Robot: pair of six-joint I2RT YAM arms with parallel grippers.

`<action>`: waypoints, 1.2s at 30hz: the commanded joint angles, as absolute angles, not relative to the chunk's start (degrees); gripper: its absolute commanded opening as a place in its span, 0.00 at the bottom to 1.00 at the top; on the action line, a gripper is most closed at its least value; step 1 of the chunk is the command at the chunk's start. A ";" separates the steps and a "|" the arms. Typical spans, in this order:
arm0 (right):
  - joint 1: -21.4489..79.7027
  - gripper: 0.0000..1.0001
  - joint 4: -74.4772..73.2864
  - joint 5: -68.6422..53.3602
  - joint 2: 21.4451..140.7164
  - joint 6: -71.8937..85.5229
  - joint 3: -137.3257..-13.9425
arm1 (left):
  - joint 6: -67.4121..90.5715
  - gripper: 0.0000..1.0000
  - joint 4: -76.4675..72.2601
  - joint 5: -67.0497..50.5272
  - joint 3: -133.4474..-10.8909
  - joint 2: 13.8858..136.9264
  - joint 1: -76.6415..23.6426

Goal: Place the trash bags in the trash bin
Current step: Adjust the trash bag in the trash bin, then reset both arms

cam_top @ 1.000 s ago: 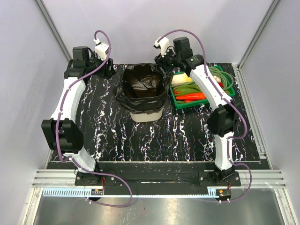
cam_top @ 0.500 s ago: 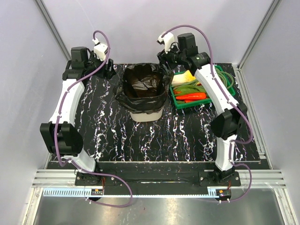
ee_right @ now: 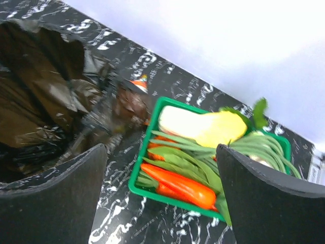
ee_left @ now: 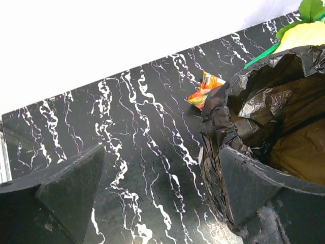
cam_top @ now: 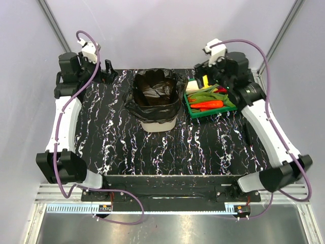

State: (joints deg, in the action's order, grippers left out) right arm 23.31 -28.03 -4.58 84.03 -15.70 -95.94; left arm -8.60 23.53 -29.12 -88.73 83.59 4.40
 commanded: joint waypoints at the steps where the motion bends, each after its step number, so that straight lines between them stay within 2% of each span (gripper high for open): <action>1: 18.56 0.99 -18.99 1.04 75.51 -9.41 -86.77 | -2.81 0.99 17.67 -28.30 -85.53 79.73 5.89; 6: 15.91 1.00 -17.32 7.64 71.20 -10.37 -80.61 | -1.58 0.99 9.25 -20.75 -75.00 71.30 6.24; 9: 14.86 1.00 -17.05 8.78 68.65 -8.18 -77.18 | -2.63 0.99 6.50 -21.00 -70.32 66.28 6.50; 13: 13.01 1.00 -19.07 7.39 66.45 -6.41 -75.94 | -2.99 0.99 8.96 -23.55 -69.61 63.90 6.50; 18: 12.22 1.00 -19.42 11.16 65.30 -7.38 -75.06 | -1.32 0.99 10.46 -27.33 -69.52 63.55 6.50; 36: 12.04 1.00 -13.62 24.43 60.29 -7.82 -67.68 | 0.53 0.99 4.93 -19.61 -64.52 62.31 2.20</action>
State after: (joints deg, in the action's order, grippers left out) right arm 12.36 -18.37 20.21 61.60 -7.35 -67.77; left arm 0.51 10.46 -22.44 -65.67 63.83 3.95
